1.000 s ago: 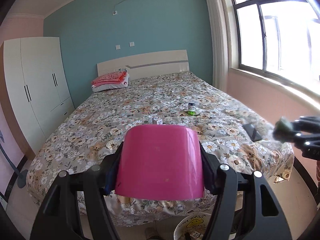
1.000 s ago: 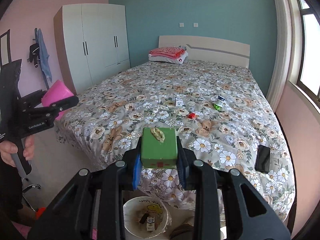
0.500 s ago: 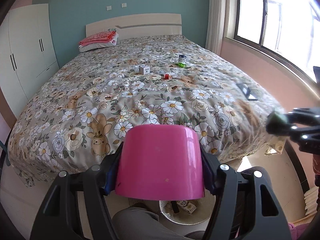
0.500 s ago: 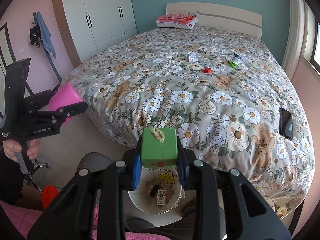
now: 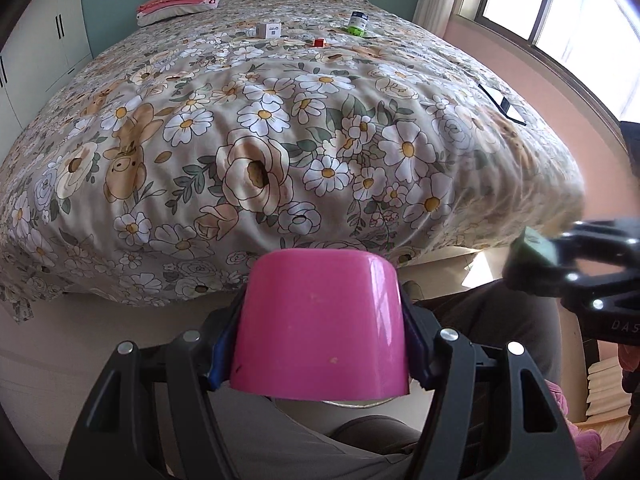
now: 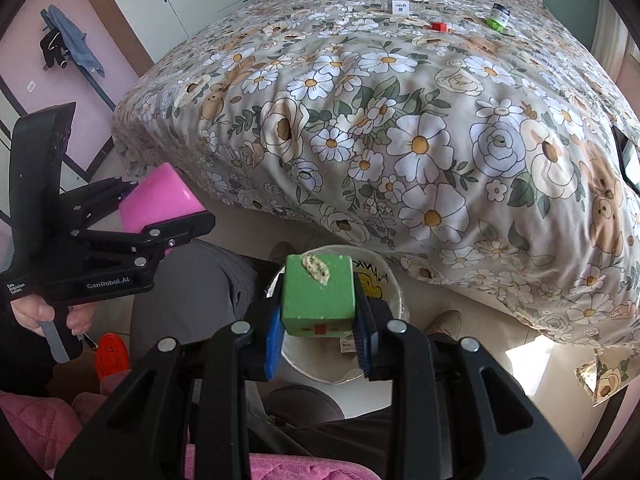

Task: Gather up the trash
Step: 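Carry the pink cup and green block over the trash bin with both tools, then open both tools to drop the pink cup and green block into the bin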

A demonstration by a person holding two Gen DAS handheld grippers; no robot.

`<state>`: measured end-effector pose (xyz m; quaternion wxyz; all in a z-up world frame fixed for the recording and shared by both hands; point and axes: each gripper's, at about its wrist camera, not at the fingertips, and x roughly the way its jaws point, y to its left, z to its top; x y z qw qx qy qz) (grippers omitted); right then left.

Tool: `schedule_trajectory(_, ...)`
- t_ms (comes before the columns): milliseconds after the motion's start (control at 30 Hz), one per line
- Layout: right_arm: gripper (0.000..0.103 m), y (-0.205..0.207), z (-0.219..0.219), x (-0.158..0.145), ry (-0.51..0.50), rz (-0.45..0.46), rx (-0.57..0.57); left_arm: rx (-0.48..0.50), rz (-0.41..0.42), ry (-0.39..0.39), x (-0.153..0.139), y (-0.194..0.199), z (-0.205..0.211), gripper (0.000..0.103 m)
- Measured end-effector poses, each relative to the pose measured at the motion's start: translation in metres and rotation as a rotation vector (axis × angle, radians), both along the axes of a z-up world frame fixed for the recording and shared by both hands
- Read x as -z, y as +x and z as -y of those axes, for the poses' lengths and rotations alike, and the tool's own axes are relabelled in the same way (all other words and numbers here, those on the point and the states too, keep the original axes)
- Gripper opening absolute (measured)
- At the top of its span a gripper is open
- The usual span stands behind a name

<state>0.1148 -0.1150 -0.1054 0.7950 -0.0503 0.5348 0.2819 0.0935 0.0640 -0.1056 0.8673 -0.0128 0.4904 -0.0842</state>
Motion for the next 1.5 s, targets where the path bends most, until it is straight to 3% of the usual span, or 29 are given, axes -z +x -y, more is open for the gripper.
schedule_trajectory(700,0.031,0.023,-0.012,0.185,-0.128,-0.353,0.034,-0.021,-0.318,0.019,0.164,0.046,0.012,0.068)
schedule_trajectory(1500,0.031,0.054,-0.033,0.299,-0.181,-0.558,0.042,-0.015,-0.548,0.016,0.260,0.083,0.033,0.068)
